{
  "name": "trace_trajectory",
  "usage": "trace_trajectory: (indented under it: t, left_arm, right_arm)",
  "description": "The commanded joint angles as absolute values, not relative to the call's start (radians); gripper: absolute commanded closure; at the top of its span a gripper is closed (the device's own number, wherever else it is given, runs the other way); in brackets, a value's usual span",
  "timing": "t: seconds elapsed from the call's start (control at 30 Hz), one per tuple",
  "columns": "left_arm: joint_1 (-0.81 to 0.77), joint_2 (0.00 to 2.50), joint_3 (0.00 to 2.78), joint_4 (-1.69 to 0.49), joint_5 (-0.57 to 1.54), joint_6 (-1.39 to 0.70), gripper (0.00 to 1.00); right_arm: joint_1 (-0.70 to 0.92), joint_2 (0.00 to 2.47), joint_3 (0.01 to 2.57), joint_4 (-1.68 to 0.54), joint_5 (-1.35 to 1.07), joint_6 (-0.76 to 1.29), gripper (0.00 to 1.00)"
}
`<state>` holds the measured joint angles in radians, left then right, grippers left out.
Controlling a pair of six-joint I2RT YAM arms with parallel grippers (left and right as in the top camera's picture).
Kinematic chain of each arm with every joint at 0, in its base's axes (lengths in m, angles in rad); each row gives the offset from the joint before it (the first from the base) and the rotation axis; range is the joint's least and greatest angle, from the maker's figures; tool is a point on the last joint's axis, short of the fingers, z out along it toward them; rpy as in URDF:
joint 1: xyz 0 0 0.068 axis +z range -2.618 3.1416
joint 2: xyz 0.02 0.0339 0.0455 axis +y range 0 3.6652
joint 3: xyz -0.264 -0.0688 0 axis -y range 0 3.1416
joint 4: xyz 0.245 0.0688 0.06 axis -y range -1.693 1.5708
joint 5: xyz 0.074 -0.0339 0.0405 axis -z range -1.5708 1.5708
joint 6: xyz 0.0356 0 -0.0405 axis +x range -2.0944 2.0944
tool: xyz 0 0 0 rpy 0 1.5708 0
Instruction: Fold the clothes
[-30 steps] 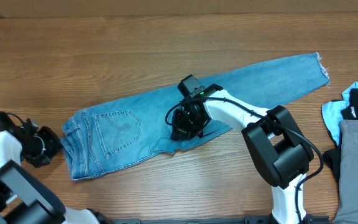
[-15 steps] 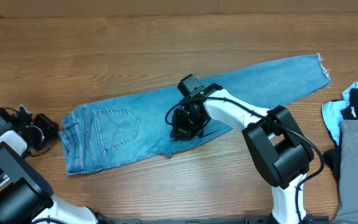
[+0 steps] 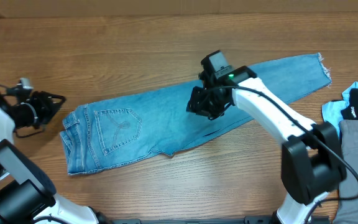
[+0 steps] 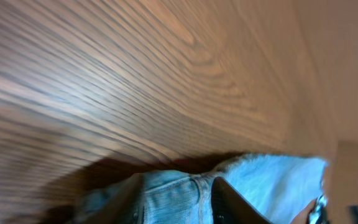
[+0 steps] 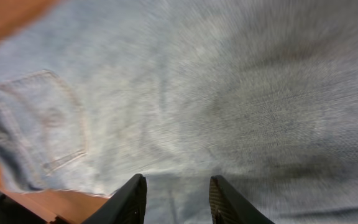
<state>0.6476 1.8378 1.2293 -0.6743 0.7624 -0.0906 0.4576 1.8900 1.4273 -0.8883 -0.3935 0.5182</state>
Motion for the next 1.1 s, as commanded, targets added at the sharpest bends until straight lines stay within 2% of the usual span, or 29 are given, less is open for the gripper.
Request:
trace_trajectory:
  t: [0.0,0.07,0.1,0.23,0.27,0.3,0.33,0.43,0.57,0.67,0.9,1.07]
  left_arm:
    - [0.583,1.845,1.193,-0.675,0.716,0.008,0.53]
    - [0.551,1.845,1.179,-0.673,0.665,0.008,0.51]
    - [0.536,1.845,1.178,-0.677,0.624,0.007,0.56]
    - [0.516,1.845,1.179,-0.685,0.566,-0.001,0.77]
    - [0.517,1.845,1.179,-0.687,0.566,-0.001,0.88]
    - [0.522,1.844,1.180,-0.687,0.564,0.000,0.94]
    - [0.528,1.845,1.185,-0.689,0.546,-0.001,0.96]
    - [0.554,1.842,1.232,-0.746,0.520,-0.003,0.96]
    - [0.574,1.826,1.357,-0.910,0.637,0.028,0.96]
    - [0.554,1.799,1.430,-1.061,0.634,0.078,0.96]
    - [0.464,1.778,1.372,-1.154,0.399,0.040,0.96]
    - [0.439,1.778,1.162,-1.050,0.244,-0.072,0.96]
  right_arm:
    - [0.451,1.868,1.444,-0.909,-0.374,0.489,0.63]
    - [0.451,1.868,1.444,-0.923,-0.374,0.488,0.63]
    - [0.451,1.868,1.444,-0.927,-0.374,0.489,0.63]
    - [0.451,1.868,1.444,-0.936,-0.374,0.488,0.62]
    - [0.451,1.868,1.444,-0.937,-0.374,0.488,0.63]
    - [0.451,1.868,1.444,-0.938,-0.374,0.488,0.62]
    - [0.451,1.868,1.444,-0.940,-0.374,0.488,0.62]
    - [0.451,1.868,1.444,-0.949,-0.373,0.469,0.62]
    - [0.450,1.868,1.444,-0.977,-0.313,0.463,0.62]
    - [0.442,1.868,1.444,-0.982,-0.288,0.463,0.62]
    - [0.427,1.868,1.444,-0.982,-0.289,0.463,0.62]
    - [0.427,1.868,1.444,-0.982,-0.289,0.464,0.62]
